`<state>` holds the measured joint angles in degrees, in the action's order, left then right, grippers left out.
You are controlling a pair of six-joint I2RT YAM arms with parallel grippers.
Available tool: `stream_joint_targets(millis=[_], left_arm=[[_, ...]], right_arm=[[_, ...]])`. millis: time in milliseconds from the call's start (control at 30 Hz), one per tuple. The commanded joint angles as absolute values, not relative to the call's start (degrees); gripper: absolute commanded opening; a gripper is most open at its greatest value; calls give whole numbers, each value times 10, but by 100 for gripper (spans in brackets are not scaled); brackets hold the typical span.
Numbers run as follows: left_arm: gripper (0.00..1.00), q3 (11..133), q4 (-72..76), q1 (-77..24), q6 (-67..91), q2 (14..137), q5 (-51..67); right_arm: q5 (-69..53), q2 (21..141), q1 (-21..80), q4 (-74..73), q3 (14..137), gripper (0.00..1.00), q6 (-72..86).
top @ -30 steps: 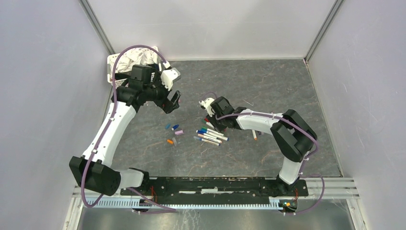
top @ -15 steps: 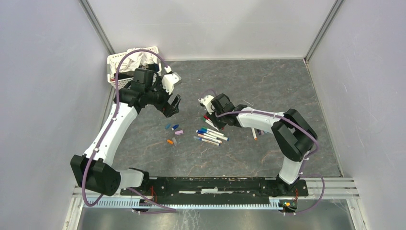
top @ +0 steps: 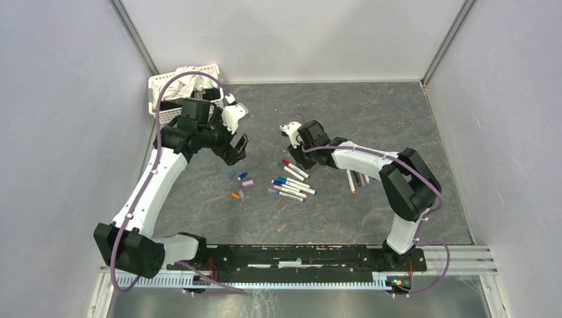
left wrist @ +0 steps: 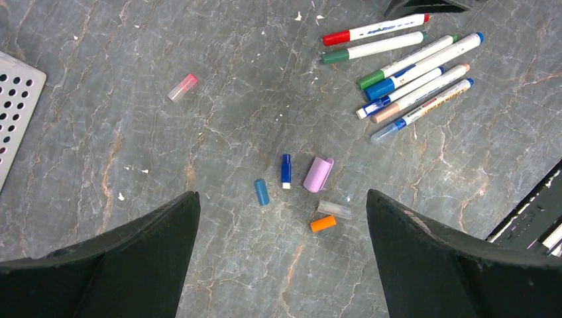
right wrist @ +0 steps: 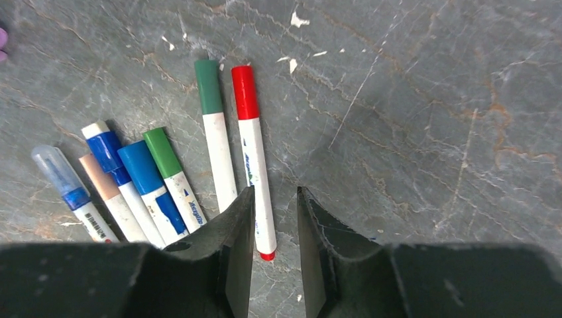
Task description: Open the pen caps
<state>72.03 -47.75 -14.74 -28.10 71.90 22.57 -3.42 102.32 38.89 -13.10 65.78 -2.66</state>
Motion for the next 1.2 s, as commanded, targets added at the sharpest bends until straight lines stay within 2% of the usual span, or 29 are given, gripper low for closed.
stream_joint_targets(millis=[0, 900, 1000, 1167], left_arm=[[100, 714, -482, -147, -291, 692, 221], [100, 705, -504, -147, -298, 688, 252], [100, 698, -503, -147, -301, 683, 272], [100, 689, -501, -147, -311, 684, 285]], right_arm=[[-25, 1049, 391, -125, 664, 33, -14], [9, 1028, 401, -66, 563, 34, -14], [9, 1013, 401, -46, 541, 29, -10], [6, 991, 402, -45, 540, 10, -10]])
